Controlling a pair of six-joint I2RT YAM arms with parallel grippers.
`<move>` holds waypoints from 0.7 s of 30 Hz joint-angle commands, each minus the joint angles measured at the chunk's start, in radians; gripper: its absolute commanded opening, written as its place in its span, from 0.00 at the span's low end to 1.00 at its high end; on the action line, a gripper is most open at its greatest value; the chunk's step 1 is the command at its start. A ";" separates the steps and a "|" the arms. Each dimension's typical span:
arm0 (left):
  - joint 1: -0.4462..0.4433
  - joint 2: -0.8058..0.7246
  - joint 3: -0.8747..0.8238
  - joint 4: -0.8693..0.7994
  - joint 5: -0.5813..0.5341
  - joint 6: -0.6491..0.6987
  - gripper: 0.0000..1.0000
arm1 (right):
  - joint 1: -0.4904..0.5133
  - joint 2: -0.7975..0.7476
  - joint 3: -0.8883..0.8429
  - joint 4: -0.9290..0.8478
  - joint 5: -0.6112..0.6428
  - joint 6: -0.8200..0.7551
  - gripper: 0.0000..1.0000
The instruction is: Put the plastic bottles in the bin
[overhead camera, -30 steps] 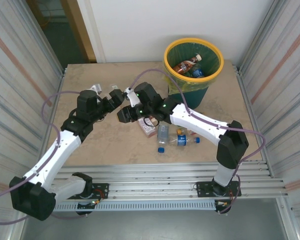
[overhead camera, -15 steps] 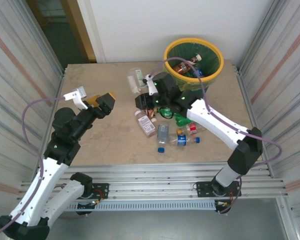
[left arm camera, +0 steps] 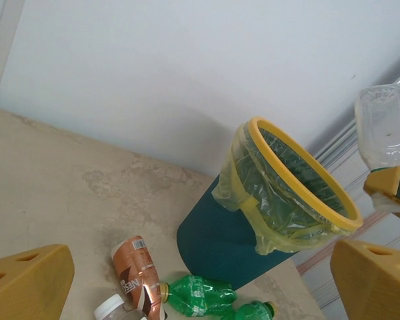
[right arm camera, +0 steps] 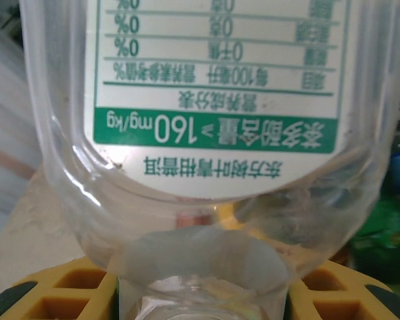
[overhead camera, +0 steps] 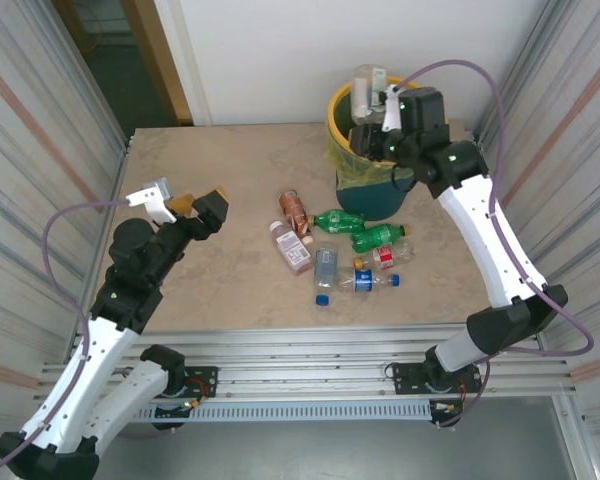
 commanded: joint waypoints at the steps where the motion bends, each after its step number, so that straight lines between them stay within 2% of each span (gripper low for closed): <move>1: -0.002 0.004 -0.002 -0.002 -0.020 0.013 0.99 | -0.061 0.062 0.089 -0.085 -0.053 -0.053 0.24; 8: -0.003 0.006 -0.001 -0.020 -0.020 -0.005 0.99 | -0.143 0.186 0.193 -0.122 -0.059 -0.115 0.24; 21: -0.003 0.005 -0.007 -0.051 -0.034 -0.029 0.99 | -0.155 0.359 0.324 -0.196 -0.022 -0.163 0.29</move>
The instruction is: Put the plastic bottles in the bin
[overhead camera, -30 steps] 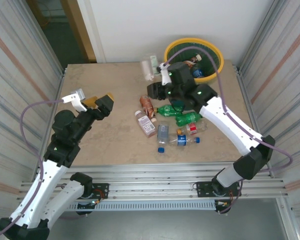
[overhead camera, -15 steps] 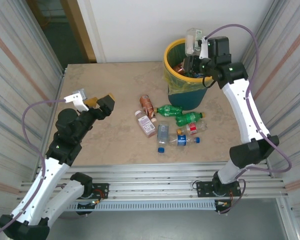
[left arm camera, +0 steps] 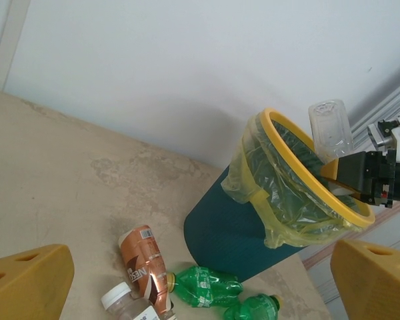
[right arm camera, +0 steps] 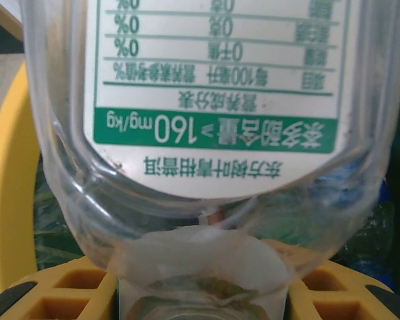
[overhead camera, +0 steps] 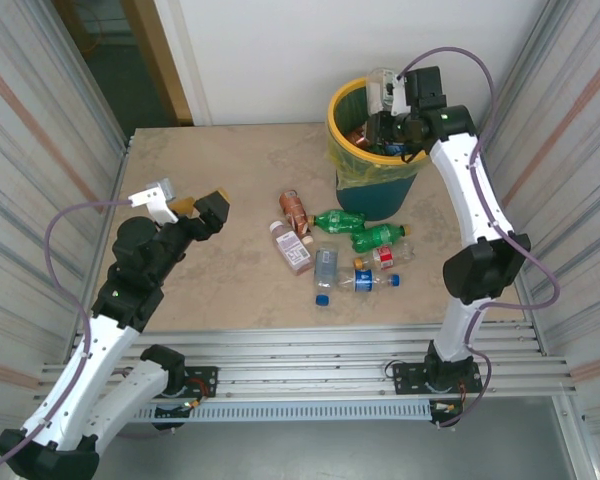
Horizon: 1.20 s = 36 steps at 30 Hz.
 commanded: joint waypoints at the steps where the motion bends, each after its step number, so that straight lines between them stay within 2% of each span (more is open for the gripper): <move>1: -0.002 -0.003 -0.006 -0.019 -0.020 -0.011 0.99 | -0.003 0.034 0.053 -0.037 0.022 -0.041 0.29; 8: -0.003 0.011 -0.005 -0.021 -0.020 -0.014 0.99 | -0.003 0.093 0.108 -0.076 0.052 -0.062 0.38; 18: -0.003 0.024 0.005 -0.053 -0.050 -0.017 0.99 | -0.002 0.101 0.148 -0.095 0.059 -0.065 0.61; 27: -0.004 0.061 0.046 -0.127 -0.074 -0.017 0.99 | 0.003 0.063 0.194 -0.114 0.080 -0.070 0.64; 36: -0.015 0.164 0.096 -0.173 -0.030 -0.006 0.99 | 0.023 -0.071 0.170 -0.116 0.157 -0.060 0.74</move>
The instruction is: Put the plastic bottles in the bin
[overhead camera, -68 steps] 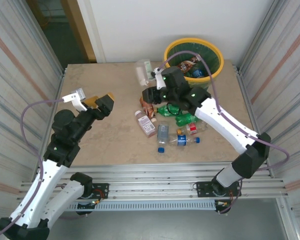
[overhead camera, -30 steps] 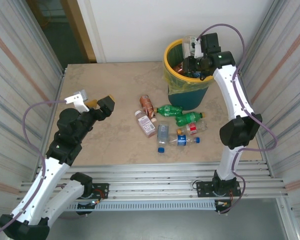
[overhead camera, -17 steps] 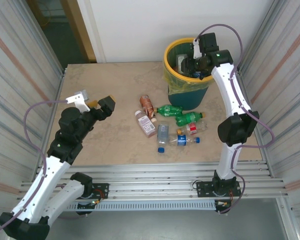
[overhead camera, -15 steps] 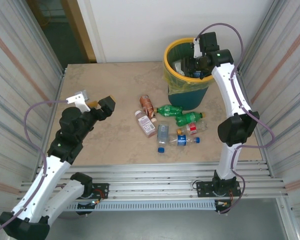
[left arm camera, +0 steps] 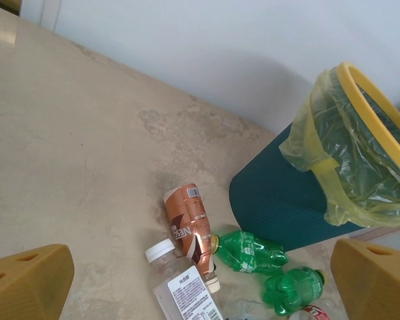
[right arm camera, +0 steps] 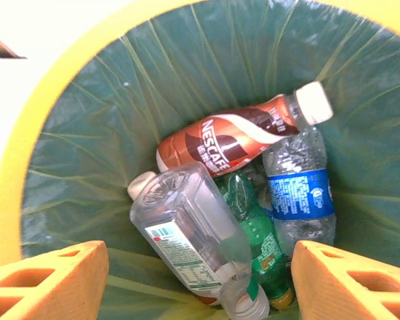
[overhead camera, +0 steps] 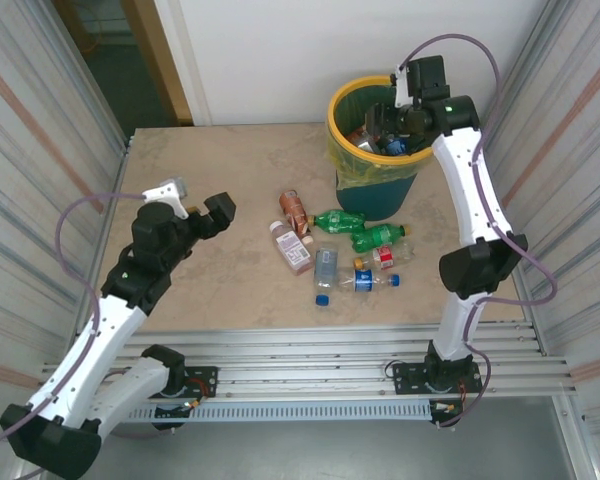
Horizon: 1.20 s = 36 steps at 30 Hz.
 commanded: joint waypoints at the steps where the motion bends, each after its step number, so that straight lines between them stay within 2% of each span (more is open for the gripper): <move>1: -0.023 0.041 0.043 -0.027 0.010 -0.002 0.99 | 0.017 -0.116 -0.002 -0.016 0.056 -0.008 0.76; 6: -0.119 0.153 0.103 -0.102 -0.089 -0.016 0.99 | 0.029 -0.251 -0.149 0.021 0.109 0.016 0.84; 8: -0.165 0.205 0.127 -0.134 -0.134 -0.019 0.99 | 0.030 -0.317 -0.237 0.048 0.127 0.031 0.98; 14: -0.301 0.361 0.182 -0.203 -0.236 -0.057 0.99 | 0.027 -0.538 -0.542 0.128 0.194 0.093 0.98; 22: -0.380 0.546 0.199 -0.202 -0.239 -0.131 0.99 | 0.024 -0.742 -0.837 0.146 0.238 0.187 0.98; 29: -0.396 0.715 0.270 -0.192 -0.197 -0.157 0.99 | 0.024 -0.821 -0.952 0.150 0.223 0.215 0.98; 36: -0.398 0.857 0.339 -0.200 -0.182 -0.172 0.99 | 0.022 -0.836 -0.976 0.156 0.213 0.222 0.98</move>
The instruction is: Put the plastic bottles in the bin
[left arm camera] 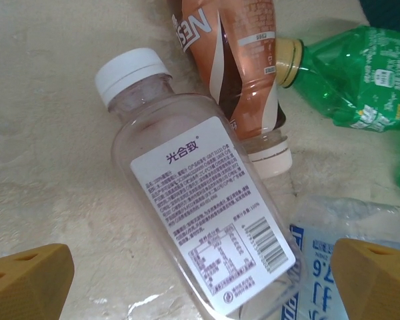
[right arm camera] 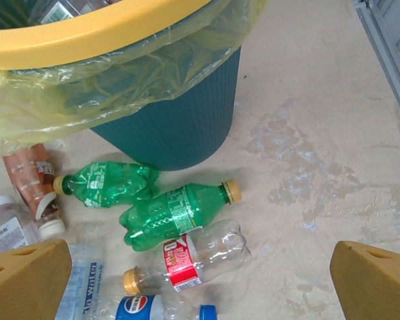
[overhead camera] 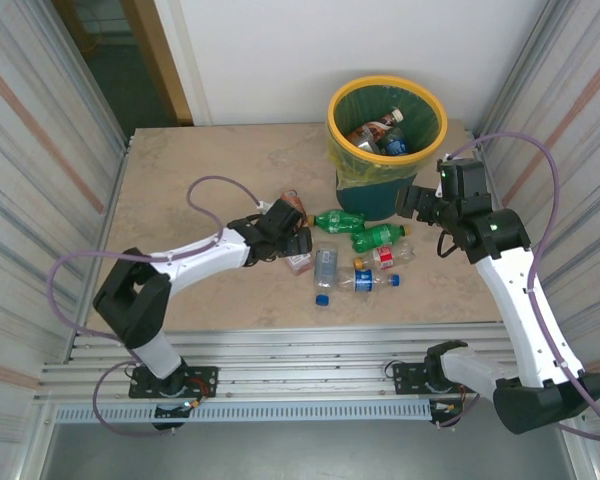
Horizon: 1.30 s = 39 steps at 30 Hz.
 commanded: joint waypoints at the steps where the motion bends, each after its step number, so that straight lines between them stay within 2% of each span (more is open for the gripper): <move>1: -0.007 0.051 0.049 -0.022 0.007 -0.027 0.99 | -0.005 -0.020 -0.016 0.024 0.003 0.030 0.98; 16: -0.007 0.222 0.155 -0.095 0.013 -0.004 0.99 | -0.004 -0.010 -0.046 0.056 -0.032 0.035 0.98; 27: -0.007 0.191 0.106 -0.131 -0.010 0.001 0.99 | -0.004 -0.005 -0.061 0.070 -0.040 0.049 0.98; 39: -0.005 0.216 0.078 -0.140 -0.026 -0.009 0.84 | -0.004 0.011 -0.071 0.087 -0.066 0.063 0.98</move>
